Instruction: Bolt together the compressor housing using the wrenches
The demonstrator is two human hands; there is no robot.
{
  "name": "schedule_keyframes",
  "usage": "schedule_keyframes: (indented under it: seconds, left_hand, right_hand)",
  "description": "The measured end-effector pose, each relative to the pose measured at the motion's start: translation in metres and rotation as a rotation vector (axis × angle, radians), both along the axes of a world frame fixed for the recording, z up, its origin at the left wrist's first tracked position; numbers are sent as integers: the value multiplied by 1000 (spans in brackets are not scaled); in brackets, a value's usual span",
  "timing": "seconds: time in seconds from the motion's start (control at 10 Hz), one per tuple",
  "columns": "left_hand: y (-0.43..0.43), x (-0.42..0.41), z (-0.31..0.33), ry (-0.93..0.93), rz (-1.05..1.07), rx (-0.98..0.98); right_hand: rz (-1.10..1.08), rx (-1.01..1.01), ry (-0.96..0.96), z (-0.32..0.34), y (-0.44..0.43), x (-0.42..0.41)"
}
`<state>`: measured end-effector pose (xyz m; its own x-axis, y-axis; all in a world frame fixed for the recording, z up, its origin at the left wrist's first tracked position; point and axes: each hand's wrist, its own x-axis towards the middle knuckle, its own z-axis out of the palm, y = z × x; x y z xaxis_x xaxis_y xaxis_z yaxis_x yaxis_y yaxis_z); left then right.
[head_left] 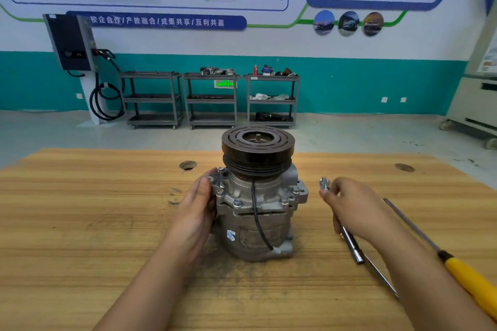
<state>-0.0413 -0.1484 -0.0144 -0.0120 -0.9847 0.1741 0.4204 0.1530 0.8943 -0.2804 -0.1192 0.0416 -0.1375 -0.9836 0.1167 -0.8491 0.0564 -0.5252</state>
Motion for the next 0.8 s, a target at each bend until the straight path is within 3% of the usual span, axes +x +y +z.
schedule_keyframes:
  seconds: [0.2,0.5,0.6,0.7,0.8]
  left_hand:
    - [1,0,-3,-23,9,8]
    - [-3,8,-12,-105,74,78]
    - [3,2,-8,-234,178,87]
    - [15,1,-3,-507,332,36]
    - [40,7,-7,-679,269,-29]
  right_hand:
    - [3,110,189,-65,3,9]
    - [-31,35,444,-79,0,20]
    - [-22,78,461,-69,11,25]
    - [-17,77,382,-35,40,22]
    - [41,-92,142,7,85,11]
